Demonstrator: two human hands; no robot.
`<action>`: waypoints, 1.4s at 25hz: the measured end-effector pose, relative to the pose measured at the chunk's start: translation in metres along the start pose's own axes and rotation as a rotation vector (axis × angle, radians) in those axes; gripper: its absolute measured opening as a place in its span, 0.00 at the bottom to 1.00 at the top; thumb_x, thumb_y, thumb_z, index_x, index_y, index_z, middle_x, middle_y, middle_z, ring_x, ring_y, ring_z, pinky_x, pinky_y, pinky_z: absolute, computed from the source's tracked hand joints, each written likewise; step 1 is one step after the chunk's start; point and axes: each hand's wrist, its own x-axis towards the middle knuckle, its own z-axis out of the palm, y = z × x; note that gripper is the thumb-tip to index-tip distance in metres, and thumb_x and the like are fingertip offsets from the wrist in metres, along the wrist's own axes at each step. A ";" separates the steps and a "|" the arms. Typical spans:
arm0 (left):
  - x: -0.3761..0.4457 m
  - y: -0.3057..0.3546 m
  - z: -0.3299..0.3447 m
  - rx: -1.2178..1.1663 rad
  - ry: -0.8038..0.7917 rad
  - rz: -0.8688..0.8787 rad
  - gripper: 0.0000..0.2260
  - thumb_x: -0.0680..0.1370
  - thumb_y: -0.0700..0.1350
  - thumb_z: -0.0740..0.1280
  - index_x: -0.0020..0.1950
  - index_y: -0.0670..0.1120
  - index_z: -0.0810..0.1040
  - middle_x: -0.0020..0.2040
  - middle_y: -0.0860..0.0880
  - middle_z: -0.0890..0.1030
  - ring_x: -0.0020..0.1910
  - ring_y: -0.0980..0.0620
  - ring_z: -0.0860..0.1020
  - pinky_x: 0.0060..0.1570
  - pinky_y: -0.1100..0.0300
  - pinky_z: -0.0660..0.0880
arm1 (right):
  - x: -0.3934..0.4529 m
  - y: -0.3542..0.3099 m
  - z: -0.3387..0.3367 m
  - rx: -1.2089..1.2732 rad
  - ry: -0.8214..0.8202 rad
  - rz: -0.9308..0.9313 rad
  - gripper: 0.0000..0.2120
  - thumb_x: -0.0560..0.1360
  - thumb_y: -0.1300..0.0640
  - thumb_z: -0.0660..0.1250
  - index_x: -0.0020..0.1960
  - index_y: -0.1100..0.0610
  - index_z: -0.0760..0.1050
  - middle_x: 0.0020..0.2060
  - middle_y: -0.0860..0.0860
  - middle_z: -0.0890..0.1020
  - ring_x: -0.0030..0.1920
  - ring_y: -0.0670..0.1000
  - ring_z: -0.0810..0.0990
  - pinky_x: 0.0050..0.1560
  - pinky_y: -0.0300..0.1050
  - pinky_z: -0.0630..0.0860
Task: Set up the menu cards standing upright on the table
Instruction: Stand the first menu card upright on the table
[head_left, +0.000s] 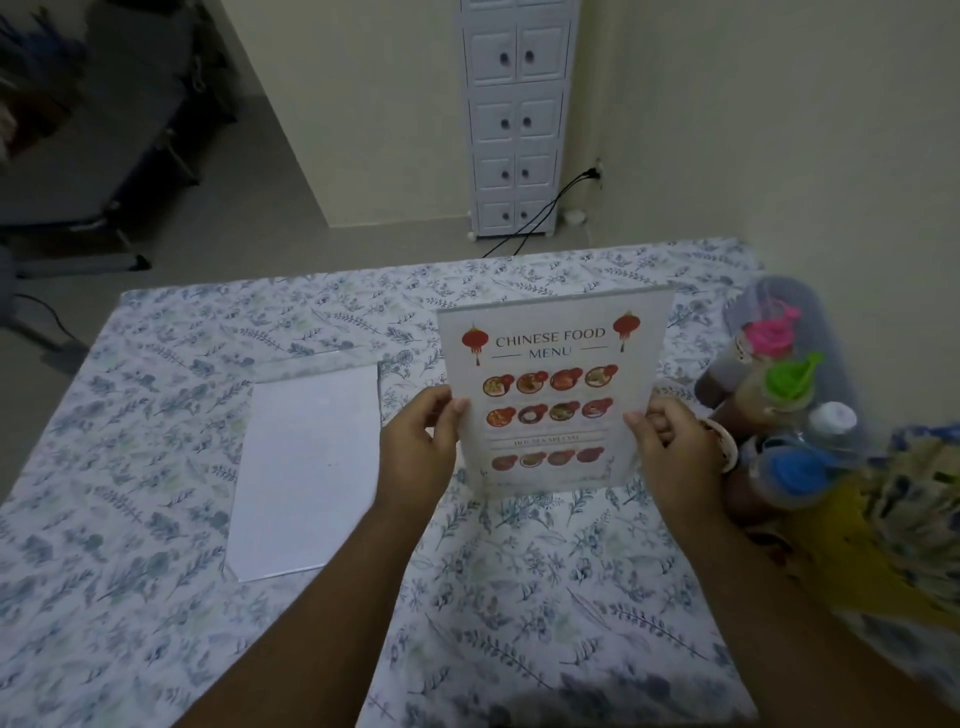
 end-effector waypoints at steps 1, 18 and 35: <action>0.001 -0.002 0.000 0.004 -0.002 -0.003 0.09 0.82 0.48 0.67 0.51 0.64 0.82 0.50 0.63 0.86 0.51 0.61 0.85 0.50 0.55 0.84 | -0.001 -0.001 0.000 -0.003 0.005 0.000 0.05 0.78 0.58 0.70 0.45 0.51 0.76 0.34 0.41 0.81 0.36 0.33 0.80 0.31 0.27 0.73; -0.005 -0.006 0.005 0.087 0.046 -0.031 0.06 0.82 0.52 0.67 0.49 0.61 0.82 0.48 0.65 0.85 0.47 0.61 0.85 0.47 0.59 0.84 | -0.004 -0.001 -0.002 0.001 -0.012 0.044 0.07 0.78 0.55 0.70 0.45 0.57 0.75 0.37 0.45 0.83 0.37 0.42 0.82 0.29 0.33 0.75; -0.036 -0.011 -0.078 0.370 0.062 -0.003 0.19 0.83 0.55 0.64 0.71 0.48 0.78 0.70 0.51 0.80 0.71 0.54 0.75 0.69 0.60 0.69 | -0.115 -0.069 0.059 -0.378 -0.294 -0.339 0.25 0.79 0.46 0.63 0.74 0.52 0.69 0.69 0.50 0.75 0.70 0.52 0.70 0.66 0.50 0.70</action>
